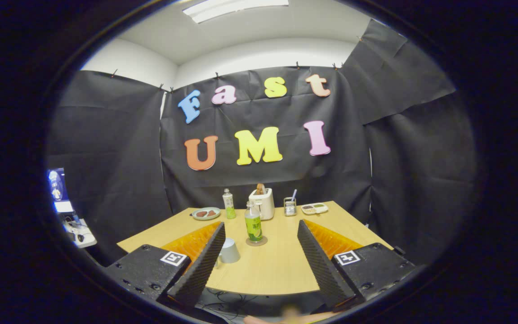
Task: Take the bottle from table, then pour the juice into the cup, finally place the bottle on the coaster
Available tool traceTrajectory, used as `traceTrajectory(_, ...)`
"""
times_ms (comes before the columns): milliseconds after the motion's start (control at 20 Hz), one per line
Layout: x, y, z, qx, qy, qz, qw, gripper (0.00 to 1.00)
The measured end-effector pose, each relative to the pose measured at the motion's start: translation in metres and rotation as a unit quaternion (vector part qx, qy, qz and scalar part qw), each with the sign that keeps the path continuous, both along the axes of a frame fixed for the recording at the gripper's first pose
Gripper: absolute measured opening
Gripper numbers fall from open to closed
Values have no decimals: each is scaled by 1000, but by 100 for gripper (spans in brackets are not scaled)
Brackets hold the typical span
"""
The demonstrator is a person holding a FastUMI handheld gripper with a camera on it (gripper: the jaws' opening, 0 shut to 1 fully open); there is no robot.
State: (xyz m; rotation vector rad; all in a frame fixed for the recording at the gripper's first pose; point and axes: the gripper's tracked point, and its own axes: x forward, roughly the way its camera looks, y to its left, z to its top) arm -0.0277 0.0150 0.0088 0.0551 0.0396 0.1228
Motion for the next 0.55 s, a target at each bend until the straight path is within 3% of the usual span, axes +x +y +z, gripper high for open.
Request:
traceTrajectory(150,-3,-1,-4,-10,-5,-21,1000,100)
traceTrajectory(300,-9,14,-8,-8,1,5,1000,100)
traceTrajectory(550,-12,10,-6,-14,-13,5,1000,100)
